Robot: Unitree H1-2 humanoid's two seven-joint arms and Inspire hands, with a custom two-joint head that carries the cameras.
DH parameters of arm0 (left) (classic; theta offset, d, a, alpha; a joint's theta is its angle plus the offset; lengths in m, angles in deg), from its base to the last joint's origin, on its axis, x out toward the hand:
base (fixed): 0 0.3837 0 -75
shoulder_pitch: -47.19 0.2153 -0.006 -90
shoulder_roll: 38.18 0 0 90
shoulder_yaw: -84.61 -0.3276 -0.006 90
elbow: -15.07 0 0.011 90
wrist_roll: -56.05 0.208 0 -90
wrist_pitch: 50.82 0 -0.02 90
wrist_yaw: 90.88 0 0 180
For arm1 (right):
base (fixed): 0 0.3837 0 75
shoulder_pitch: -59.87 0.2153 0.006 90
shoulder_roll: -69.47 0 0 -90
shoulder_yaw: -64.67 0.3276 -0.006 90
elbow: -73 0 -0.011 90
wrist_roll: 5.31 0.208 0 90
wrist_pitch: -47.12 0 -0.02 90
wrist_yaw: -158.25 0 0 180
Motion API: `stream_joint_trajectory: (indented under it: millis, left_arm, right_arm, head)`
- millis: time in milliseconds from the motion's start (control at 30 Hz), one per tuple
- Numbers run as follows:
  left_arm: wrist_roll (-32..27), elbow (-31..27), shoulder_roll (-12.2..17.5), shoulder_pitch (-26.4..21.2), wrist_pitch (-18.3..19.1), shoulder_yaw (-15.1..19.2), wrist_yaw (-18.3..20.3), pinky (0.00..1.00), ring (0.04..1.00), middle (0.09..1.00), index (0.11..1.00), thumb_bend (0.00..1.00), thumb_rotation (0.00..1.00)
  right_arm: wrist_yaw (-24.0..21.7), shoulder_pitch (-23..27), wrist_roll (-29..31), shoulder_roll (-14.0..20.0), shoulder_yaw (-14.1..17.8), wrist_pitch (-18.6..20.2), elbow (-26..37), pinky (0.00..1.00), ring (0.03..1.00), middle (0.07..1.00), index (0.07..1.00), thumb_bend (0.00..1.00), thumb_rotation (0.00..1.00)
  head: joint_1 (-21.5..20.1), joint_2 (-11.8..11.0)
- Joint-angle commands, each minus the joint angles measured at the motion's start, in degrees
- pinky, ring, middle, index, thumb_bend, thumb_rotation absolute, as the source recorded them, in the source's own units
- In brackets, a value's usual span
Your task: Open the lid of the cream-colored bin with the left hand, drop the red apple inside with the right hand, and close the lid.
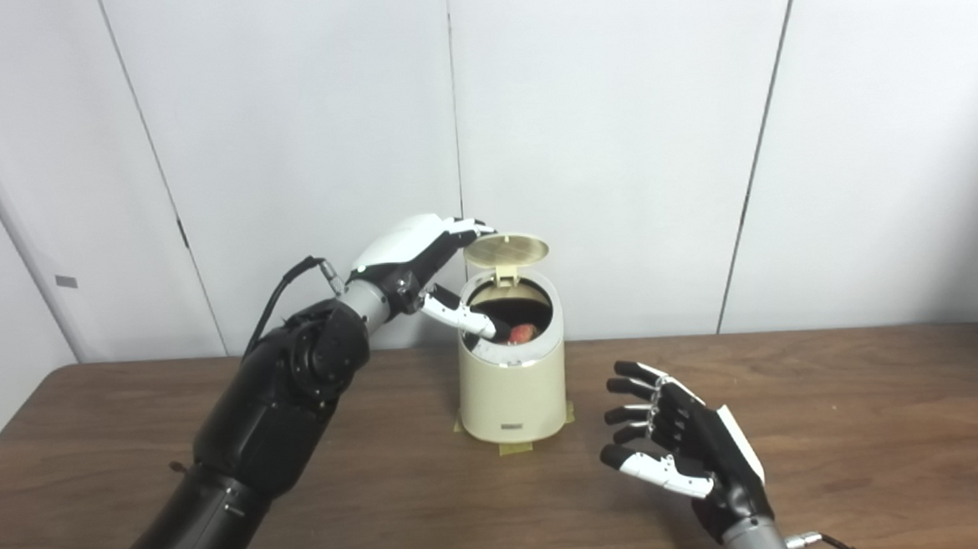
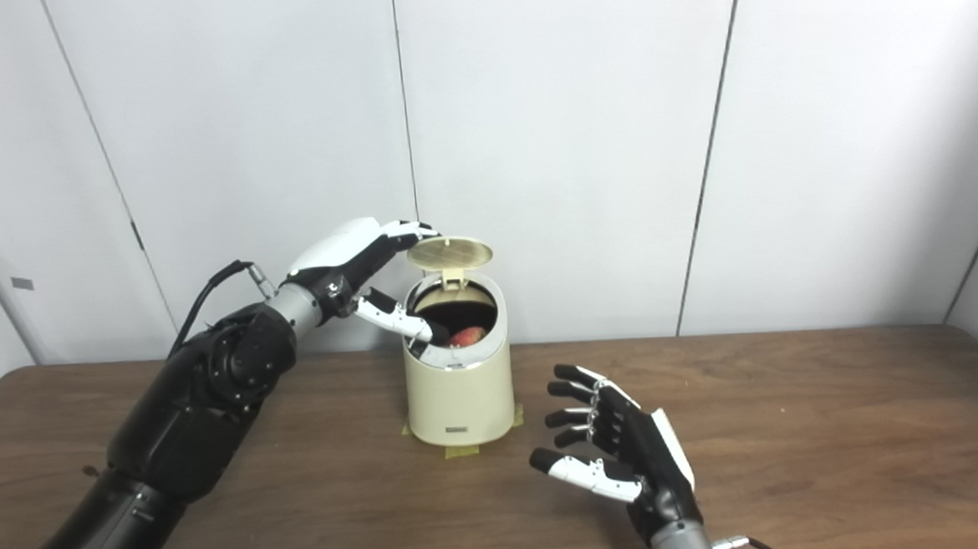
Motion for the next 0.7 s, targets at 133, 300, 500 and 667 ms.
stream_joint_trajectory:
  millis: [133,300,500,667]
  left_arm:
    - [-1.44,-4.96,1.71,-2.49,-0.52,1.75,1.93,1.0,1.0,0.97,0.878,0.98,0.36]
    - [-1.59,-7.82,2.54,-1.95,0.15,2.02,3.83,1.0,1.0,0.961,0.879,0.99,0.36]
    - [-1.49,-10.48,3.39,-1.47,0.82,2.07,6.34,1.0,1.0,0.955,0.881,1.0,0.38]
    - [0.19,-12.04,4.38,-1.25,1.29,1.0,8.46,1.0,1.0,0.949,0.886,0.98,0.35]
  right_arm:
    - [0.38,2.61,-0.55,-0.03,-0.34,-0.91,1.16,0.55,0.622,0.753,0.769,0.79,0.29]
    - [0.33,2.79,-0.5,-0.04,-0.36,-0.96,0.99,0.53,0.618,0.756,0.772,0.79,0.3]
    - [0.24,2.96,-0.58,-0.05,-0.55,-0.58,1.18,0.53,0.613,0.759,0.773,0.79,0.29]
    - [0.11,2.91,0.0,-0.22,-0.55,-0.27,1.61,0.52,0.606,0.757,0.773,0.78,0.27]
  head:
    - [0.2,0.07]
    - [0.26,0.33]
    - [0.37,0.6]
    - [0.26,0.8]
